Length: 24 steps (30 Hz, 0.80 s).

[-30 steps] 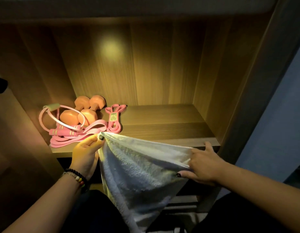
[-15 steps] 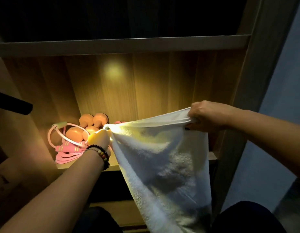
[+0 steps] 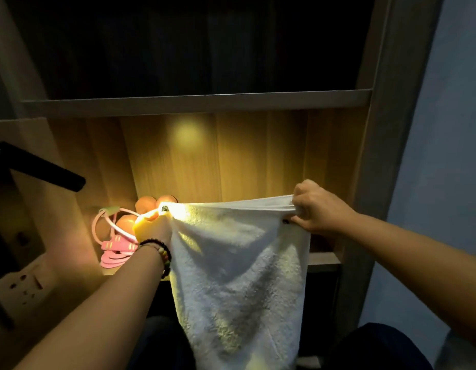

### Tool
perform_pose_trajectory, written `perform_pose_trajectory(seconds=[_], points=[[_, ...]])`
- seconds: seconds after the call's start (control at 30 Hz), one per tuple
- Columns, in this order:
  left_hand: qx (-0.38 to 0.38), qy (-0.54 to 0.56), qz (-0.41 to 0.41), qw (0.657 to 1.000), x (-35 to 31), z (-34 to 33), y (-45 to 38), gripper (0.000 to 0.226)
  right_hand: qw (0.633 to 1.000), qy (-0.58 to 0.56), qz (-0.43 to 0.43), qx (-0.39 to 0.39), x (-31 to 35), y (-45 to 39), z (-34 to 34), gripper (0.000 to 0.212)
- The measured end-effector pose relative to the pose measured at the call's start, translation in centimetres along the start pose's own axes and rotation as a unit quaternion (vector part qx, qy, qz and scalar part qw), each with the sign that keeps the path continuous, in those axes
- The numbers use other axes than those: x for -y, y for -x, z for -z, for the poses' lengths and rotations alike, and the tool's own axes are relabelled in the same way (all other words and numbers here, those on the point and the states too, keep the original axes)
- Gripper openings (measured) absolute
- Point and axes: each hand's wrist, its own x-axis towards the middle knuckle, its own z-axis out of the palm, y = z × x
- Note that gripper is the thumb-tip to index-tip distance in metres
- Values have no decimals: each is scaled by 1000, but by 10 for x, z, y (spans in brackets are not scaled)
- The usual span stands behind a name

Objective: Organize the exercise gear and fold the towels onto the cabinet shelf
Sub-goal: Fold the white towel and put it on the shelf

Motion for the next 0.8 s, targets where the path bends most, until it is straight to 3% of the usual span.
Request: perform_pose_trajectory(seconds=[0.07, 0.2, 0.27, 0.33, 0.4, 0.53, 0.8], points=[[-22, 31, -34, 999, 6, 14, -4, 33, 998, -1, -12, -54, 7, -3, 6, 28], [-35, 64, -28, 997, 3, 27, -19, 8, 992, -37, -91, -73, 21, -26, 13, 31], [-39, 65, -33, 997, 3, 34, -21, 12, 986, -49, -133, -88, 27, -36, 11, 33], [-37, 69, -54, 995, 1, 40, -22, 35, 979, -85, -159, -99, 33, -47, 8, 32], [-55, 64, -51, 995, -4, 49, -20, 43, 970, -126, -173, -116, 40, -57, 8, 32], [-97, 70, -30, 992, -11, 65, -19, 30, 955, -168, -189, -153, 58, -75, 10, 30], [-28, 94, -94, 991, -35, 78, -16, 25, 947, -129, -213, -201, 57, -94, 30, 21]])
